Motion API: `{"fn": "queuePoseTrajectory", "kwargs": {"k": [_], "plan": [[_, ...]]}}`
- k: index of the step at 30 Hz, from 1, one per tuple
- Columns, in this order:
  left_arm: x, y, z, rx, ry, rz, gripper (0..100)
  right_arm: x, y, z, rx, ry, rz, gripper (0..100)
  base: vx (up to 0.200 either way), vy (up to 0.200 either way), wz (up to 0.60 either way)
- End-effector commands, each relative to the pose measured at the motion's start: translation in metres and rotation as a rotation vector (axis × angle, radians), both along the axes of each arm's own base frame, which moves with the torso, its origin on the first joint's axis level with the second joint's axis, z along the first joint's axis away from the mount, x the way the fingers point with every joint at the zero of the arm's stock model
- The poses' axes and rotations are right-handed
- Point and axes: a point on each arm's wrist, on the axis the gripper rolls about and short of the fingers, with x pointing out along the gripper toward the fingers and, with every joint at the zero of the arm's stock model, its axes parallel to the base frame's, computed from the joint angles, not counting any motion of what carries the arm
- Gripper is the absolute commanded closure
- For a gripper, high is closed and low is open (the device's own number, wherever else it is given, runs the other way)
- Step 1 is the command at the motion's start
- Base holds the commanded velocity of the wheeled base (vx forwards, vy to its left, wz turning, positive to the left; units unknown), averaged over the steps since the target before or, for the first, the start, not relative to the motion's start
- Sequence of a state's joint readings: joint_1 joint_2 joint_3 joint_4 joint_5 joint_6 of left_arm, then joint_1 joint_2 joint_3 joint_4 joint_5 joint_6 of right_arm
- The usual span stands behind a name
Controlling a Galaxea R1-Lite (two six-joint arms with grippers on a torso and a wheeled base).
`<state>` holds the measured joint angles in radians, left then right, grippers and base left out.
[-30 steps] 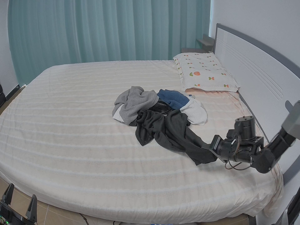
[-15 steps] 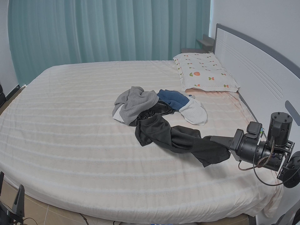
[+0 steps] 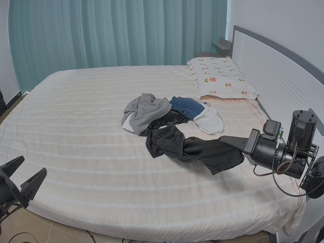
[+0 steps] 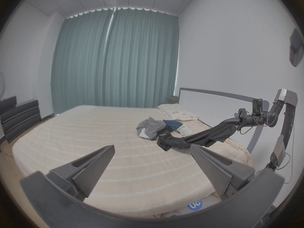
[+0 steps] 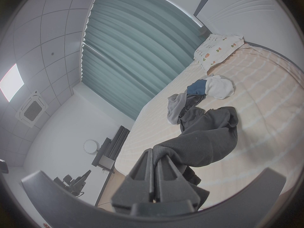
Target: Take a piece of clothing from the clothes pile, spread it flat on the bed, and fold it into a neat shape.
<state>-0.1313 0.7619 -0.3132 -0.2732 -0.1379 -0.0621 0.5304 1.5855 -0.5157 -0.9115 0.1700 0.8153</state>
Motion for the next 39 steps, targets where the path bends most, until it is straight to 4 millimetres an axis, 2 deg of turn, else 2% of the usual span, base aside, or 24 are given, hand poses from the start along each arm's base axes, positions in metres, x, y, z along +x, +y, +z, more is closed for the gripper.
{"fn": "queuePoseTrajectory", "kwargs": {"k": [1, 5, 7, 10, 11, 13, 14, 16, 21, 25, 30, 35, 39], "plan": [[0.142, -0.087, -0.071, 0.056, 0.400, -0.211, 0, 0.006, 0.014, 0.023, -0.024, -0.055, -0.003, 100, 0.000, 0.000, 0.00], [0.168, -0.110, -0.094, 0.071, 0.424, -0.241, 0, 0.008, 0.015, 0.023, -0.043, -0.063, 0.000, 100, 0.000, 0.000, 0.00], [0.188, -0.130, -0.113, 0.084, 0.435, -0.261, 0, 0.011, 0.017, 0.023, -0.048, -0.059, -0.001, 100, 0.000, 0.000, 0.00], [0.196, -0.140, -0.119, 0.077, 0.429, -0.255, 0, 0.012, 0.017, 0.023, -0.050, -0.055, -0.003, 100, 0.000, 0.000, 0.00], [0.207, -0.157, -0.124, 0.057, 0.425, -0.241, 0, 0.013, 0.015, 0.022, -0.051, -0.053, -0.010, 100, 0.000, 0.000, 0.00], [0.211, -0.162, -0.125, 0.049, 0.424, -0.234, 0, 0.013, 0.015, 0.023, -0.050, -0.054, -0.012, 100, 0.000, 0.000, 0.00], [0.223, -0.177, -0.131, 0.028, 0.417, -0.207, 0, 0.014, 0.015, 0.023, -0.050, -0.056, -0.015, 100, 0.000, 0.000, 0.00], [0.232, -0.187, -0.136, 0.024, 0.406, -0.197, 0, 0.013, 0.015, 0.024, -0.047, -0.060, -0.014, 100, 0.000, 0.000, 0.00], [0.239, -0.197, -0.136, 0.015, 0.392, -0.214, 0, 0.013, 0.014, 0.026, -0.041, -0.070, -0.016, 100, 0.000, 0.000, 0.00], [0.250, -0.221, -0.155, 0.021, 0.389, -0.240, 0, 0.013, 0.014, 0.041, -0.015, -0.110, -0.017, 100, 0.000, 0.000, 0.00], [0.272, -0.237, -0.162, -0.013, 0.351, -0.229, 0, 0.009, 0.014, 0.056, 0.013, -0.158, -0.013, 100, 0.000, 0.000, 0.00], [0.285, -0.244, -0.159, -0.078, 0.338, -0.192, 0, 0.006, 0.014, 0.059, 0.011, -0.176, -0.005, 100, 0.000, 0.000, 0.00], [0.304, -0.251, -0.173, -0.084, 0.303, -0.117, 0, 0.004, 0.013, 0.062, 0.005, -0.196, 0.001, 100, 0.000, 0.000, 0.00]]}}
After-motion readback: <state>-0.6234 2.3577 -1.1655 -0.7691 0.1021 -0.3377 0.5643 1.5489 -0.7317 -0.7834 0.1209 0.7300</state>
